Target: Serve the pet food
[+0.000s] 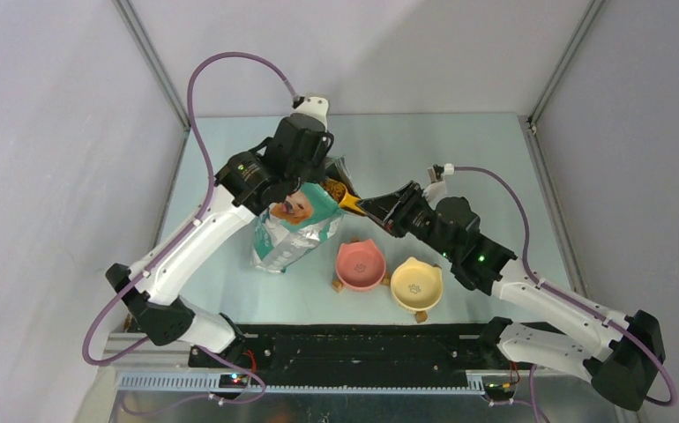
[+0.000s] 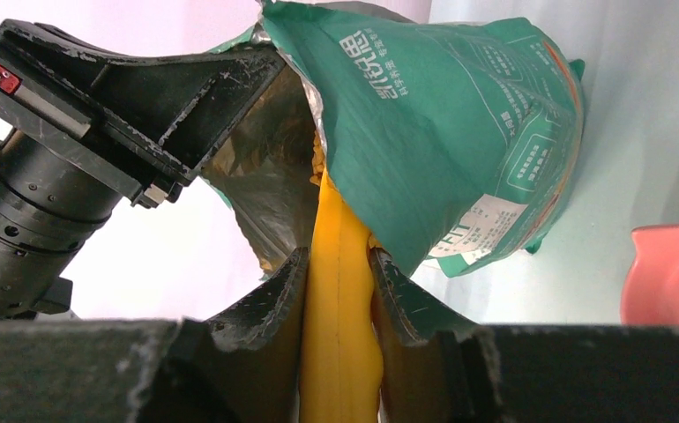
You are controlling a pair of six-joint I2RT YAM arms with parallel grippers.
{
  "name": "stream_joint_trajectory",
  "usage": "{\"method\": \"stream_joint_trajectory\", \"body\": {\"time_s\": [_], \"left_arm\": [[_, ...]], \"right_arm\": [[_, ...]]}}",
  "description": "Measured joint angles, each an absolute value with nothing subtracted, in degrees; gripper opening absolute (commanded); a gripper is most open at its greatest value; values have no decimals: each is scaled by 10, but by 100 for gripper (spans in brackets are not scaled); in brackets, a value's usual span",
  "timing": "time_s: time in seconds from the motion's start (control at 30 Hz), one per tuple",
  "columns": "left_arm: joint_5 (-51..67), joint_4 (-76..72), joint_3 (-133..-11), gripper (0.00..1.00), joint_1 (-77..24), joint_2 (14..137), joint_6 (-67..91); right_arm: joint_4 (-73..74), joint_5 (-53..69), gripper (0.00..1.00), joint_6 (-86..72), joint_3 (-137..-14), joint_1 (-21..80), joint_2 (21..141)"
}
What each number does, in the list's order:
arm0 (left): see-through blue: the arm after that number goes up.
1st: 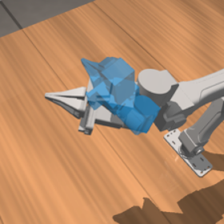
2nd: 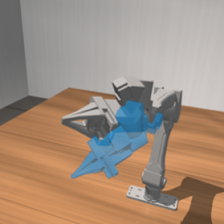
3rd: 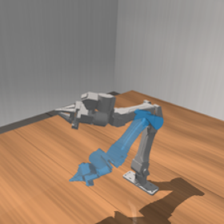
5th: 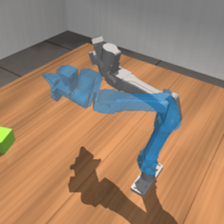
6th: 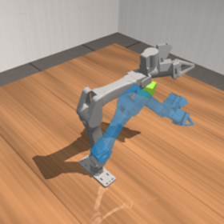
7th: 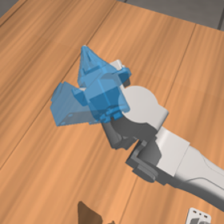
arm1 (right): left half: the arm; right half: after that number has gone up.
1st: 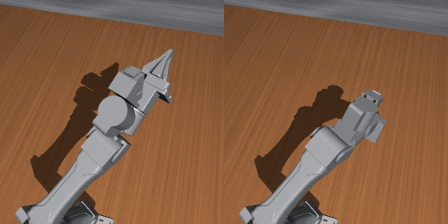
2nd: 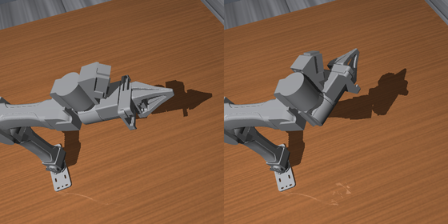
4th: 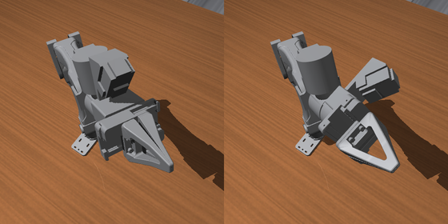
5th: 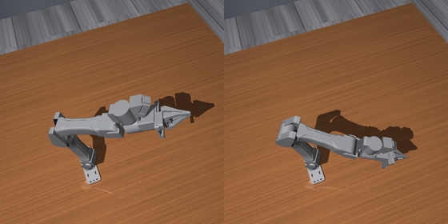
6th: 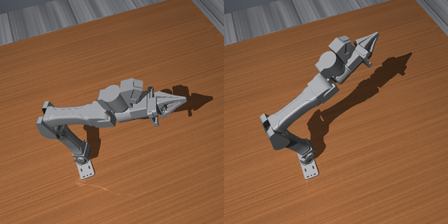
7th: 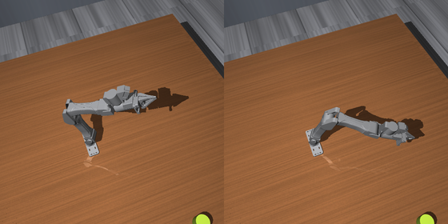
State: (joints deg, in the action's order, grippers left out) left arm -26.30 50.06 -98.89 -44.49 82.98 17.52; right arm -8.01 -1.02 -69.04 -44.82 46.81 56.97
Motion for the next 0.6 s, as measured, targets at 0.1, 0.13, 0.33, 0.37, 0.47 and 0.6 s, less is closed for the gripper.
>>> {"method": "stream_joint_trajectory", "body": {"time_s": [0.1, 0.13, 0.33, 0.37, 0.47, 0.6], "left_arm": [[-259, 492, -982, 0, -444, 826, 180], [-256, 490, -980, 0, -444, 826, 180], [-247, 477, -969, 0, -443, 821, 181], [-245, 472, -962, 0, -443, 818, 182], [-242, 463, -950, 0, -443, 808, 182], [-242, 462, -948, 0, -443, 806, 182]], "right_arm": [[-83, -26, 0, -691, -448, 471, 569], [-84, -29, 0, -692, -448, 471, 569], [-75, -44, 0, -685, -448, 470, 561], [-70, -50, 0, -684, -448, 470, 555], [-53, -65, 0, -680, -448, 469, 533], [-30, -75, 0, -677, -448, 464, 507]]}}
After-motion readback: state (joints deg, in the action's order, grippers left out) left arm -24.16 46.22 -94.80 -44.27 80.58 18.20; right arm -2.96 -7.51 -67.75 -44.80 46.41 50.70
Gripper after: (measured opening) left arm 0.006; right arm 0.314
